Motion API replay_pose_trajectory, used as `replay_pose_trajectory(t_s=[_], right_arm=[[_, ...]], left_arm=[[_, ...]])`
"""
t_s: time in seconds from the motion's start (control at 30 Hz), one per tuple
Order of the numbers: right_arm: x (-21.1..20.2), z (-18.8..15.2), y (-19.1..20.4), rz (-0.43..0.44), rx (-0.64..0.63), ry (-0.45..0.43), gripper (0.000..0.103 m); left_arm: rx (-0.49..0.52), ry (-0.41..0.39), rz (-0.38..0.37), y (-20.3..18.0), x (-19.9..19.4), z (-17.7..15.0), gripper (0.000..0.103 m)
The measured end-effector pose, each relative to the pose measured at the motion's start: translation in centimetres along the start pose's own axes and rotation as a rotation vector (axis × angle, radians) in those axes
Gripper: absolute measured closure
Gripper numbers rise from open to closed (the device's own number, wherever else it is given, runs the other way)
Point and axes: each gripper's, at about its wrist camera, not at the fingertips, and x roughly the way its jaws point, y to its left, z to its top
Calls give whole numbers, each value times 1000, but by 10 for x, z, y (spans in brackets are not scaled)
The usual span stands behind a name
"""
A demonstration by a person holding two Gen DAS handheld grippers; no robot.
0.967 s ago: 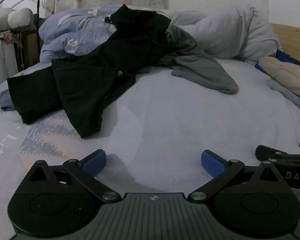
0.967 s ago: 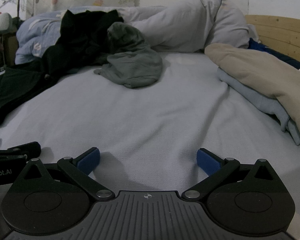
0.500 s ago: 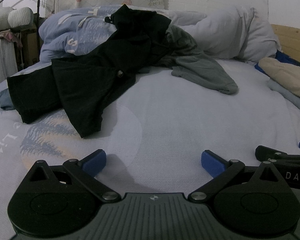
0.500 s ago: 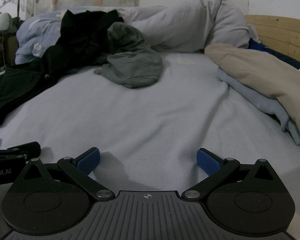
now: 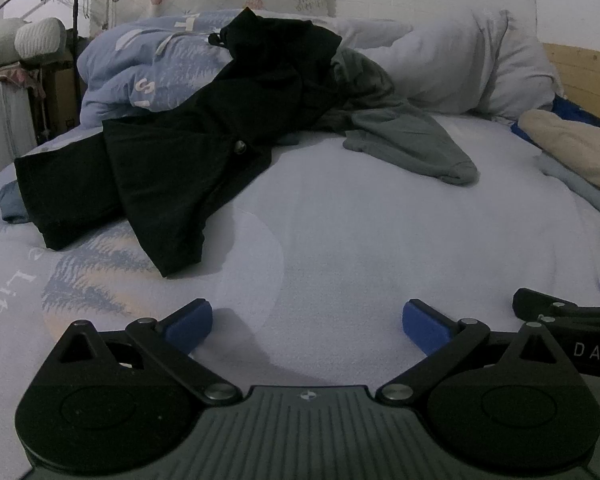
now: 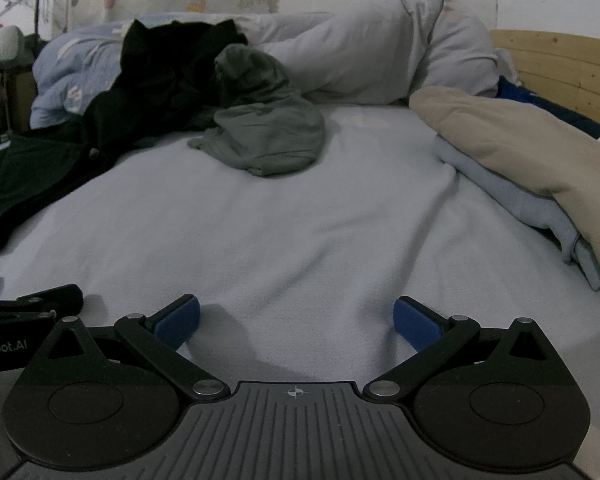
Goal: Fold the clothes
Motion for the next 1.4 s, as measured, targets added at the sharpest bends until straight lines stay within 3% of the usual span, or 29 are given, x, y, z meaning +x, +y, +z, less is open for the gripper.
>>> replay_pose_trajectory(t_s=[0.23, 0.37, 0.53, 0.63, 0.7, 0.77, 1.0, 1.1, 1.17, 1.27, 1.4], right_arm=[[1, 0, 1, -5, -6, 3, 0], [3, 1, -2, 6, 9, 11, 0], [0, 5, -3, 15, 17, 26, 0], [-3, 9, -4, 19, 34, 45, 0], [-7, 14, -5, 43, 78, 50, 0], [-10, 20, -6, 78, 127, 48, 0], [-4, 53, 18, 195, 169, 50, 0], [4, 66, 41, 228, 116, 49, 0], [11, 73, 63, 242, 64, 54, 0], [20, 76, 90, 296, 27, 70, 0], [27, 78, 119, 379, 2, 123, 5]], left_arm=[[-9, 11, -30, 4, -3, 4, 0], [-69, 31, -82, 9, -10, 16, 0], [-146, -15, -150, 19, -29, 43, 0], [-254, -37, -230, 36, -42, 64, 0], [-319, -36, -327, 50, -48, 78, 0], [-343, -93, -367, 60, -59, 87, 0], [-365, -231, -330, 91, -84, 101, 0], [-257, -248, -208, 93, -79, 96, 0], [-244, -257, -135, 99, -77, 92, 0], [-296, -170, -68, 118, -69, 93, 0], [-388, -170, 55, 150, -72, 90, 0]])
